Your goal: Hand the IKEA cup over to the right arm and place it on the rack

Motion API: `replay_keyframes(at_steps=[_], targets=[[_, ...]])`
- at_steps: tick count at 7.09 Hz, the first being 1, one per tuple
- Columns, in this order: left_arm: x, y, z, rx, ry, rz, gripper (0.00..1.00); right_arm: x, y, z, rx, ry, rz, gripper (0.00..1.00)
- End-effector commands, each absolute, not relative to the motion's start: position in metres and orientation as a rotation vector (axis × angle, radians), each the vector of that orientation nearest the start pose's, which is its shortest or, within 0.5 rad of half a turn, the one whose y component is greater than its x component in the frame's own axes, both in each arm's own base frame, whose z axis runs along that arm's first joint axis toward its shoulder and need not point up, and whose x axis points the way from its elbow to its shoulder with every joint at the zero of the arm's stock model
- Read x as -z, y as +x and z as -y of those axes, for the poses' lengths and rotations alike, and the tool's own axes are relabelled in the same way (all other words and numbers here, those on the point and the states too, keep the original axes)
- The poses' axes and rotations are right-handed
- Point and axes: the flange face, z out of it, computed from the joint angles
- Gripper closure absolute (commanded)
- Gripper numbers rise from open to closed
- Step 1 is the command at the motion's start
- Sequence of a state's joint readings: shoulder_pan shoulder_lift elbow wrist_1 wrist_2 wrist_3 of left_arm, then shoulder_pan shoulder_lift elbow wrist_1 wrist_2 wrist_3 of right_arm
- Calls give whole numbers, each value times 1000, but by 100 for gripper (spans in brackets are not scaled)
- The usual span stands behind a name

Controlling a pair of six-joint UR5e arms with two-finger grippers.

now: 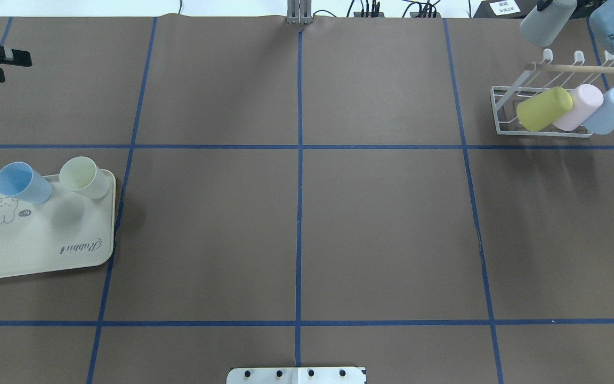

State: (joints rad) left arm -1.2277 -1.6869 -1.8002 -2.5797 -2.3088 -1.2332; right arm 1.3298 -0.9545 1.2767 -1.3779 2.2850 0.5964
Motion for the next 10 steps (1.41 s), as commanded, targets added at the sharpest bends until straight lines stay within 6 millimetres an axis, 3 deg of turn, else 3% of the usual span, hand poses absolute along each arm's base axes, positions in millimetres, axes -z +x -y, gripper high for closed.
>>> replay_keyframes(at_steps=[1,5,8,9,10], targets=[[-368,110,505,238,465,-1339,0,-413,-110,735,-149,154,830,89],[-369,111,504,241,464,-1338,0,-437,-112,727,-153,130,821,88],[-366,109,502,240,470,-1342,0,-446,-120,724,-148,114,817,81],[-365,109,502,239,471,-1343,0,-451,-124,724,-146,104,812,67],[-364,109,501,239,471,-1344,0,-456,-133,723,-139,93,807,33]])
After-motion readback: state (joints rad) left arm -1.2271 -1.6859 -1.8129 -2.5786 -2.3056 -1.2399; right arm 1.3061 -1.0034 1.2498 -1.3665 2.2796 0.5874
